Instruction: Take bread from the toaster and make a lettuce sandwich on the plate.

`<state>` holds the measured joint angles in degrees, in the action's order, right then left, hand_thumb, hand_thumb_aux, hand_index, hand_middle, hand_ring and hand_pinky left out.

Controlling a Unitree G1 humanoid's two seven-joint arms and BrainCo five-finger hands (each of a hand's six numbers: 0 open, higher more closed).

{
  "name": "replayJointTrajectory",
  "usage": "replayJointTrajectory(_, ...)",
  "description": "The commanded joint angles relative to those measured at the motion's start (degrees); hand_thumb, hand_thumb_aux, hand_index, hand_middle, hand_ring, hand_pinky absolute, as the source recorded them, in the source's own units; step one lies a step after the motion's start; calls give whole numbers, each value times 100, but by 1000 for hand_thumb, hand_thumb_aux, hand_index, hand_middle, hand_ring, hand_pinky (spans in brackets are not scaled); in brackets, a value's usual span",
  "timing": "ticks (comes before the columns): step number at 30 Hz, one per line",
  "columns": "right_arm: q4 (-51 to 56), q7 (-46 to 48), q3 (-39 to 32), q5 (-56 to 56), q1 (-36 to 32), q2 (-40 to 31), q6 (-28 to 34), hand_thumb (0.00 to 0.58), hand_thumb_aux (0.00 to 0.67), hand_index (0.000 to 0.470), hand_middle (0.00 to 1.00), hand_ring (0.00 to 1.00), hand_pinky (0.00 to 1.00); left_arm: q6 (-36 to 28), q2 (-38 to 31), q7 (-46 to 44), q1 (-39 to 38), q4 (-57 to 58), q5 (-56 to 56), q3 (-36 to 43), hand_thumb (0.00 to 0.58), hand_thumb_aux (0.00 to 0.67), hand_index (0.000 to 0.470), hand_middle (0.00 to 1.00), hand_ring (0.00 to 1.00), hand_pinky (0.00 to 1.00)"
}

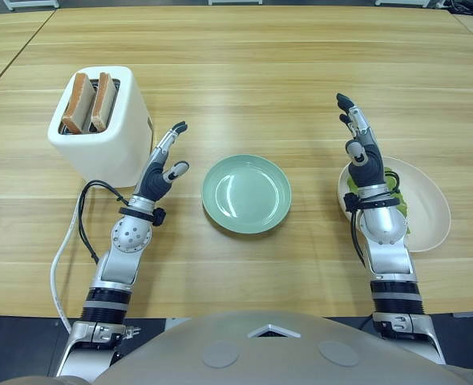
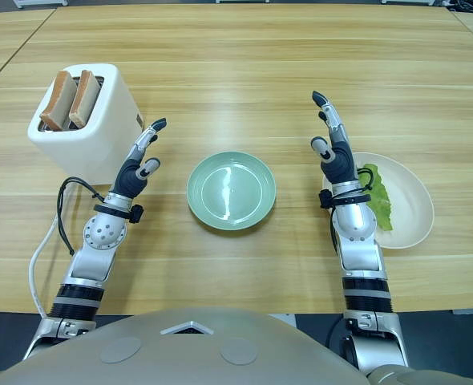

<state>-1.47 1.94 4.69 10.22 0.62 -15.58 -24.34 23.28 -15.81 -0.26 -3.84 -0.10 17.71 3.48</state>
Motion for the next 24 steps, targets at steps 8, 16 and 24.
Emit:
replayJointTrajectory(8,-193,-5,-72,46,66,71,146,0,0,0,0,0,0,16,-105,69,-35,1,247,51,0,0,0,0,0,0)
replayJointTrajectory(16,-348,-110,-199,244,113,178,191,0,0,0,0,0,0,335,-303,594,104,-2268,1138,-679,0,0,0,0,0,0)
replayJointTrajectory(24,-401,-169,-432,499,73,277,267,0,0,0,0,0,0,-1361,-1602,-597,1294,-2344,1620,-1836,0,0,0,0,0,0)
